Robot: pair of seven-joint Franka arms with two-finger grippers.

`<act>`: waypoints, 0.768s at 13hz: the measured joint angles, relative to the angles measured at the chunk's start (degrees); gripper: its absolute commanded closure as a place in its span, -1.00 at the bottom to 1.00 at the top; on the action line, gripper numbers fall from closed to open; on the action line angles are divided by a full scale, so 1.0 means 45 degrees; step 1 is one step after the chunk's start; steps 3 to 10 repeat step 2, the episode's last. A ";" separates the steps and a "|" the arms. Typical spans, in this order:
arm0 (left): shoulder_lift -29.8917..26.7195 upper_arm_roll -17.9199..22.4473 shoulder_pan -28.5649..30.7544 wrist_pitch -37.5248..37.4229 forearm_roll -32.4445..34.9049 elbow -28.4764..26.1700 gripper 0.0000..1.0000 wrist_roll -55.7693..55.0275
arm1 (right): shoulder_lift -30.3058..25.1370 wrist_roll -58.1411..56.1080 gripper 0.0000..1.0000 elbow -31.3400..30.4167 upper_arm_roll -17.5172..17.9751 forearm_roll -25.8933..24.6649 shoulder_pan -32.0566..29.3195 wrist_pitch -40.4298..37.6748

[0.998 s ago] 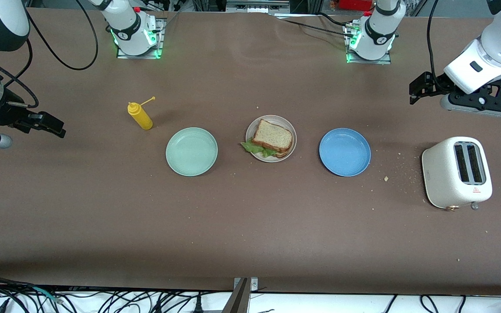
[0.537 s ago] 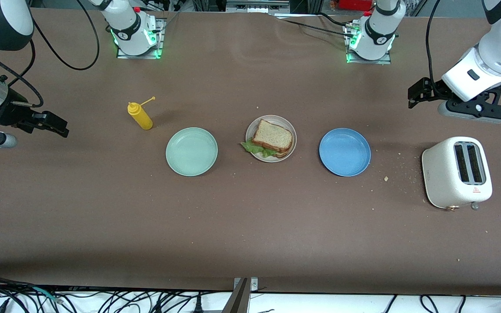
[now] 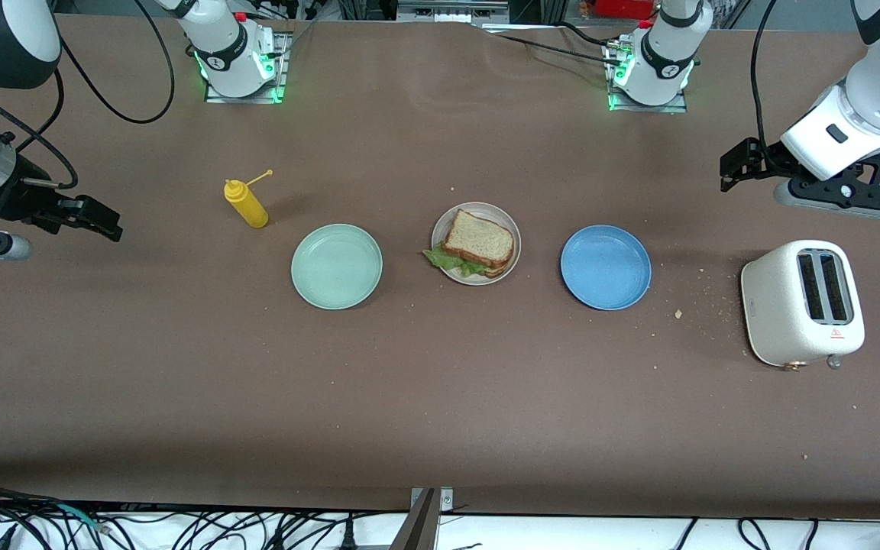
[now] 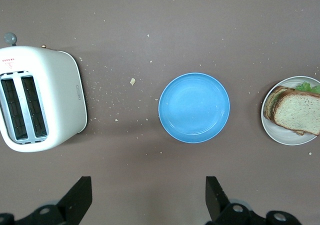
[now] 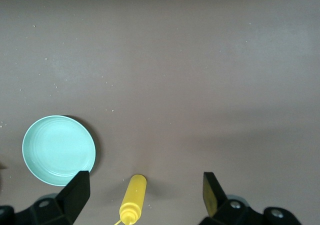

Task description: Make sandwich in beige plate with both arms

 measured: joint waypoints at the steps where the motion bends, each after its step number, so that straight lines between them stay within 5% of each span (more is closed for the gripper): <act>1: 0.0000 0.0012 0.0000 0.0000 0.0000 0.0000 -1.00 0.0000 | 0.0000 0.0006 -1.00 0.0000 0.0002 0.0000 0.0013 0.0000; 10: 0.0000 0.0017 0.0001 0.0000 0.0000 0.0000 -1.00 0.0000 | 0.0000 0.0010 -1.00 0.0000 0.0002 0.0001 0.0020 0.0000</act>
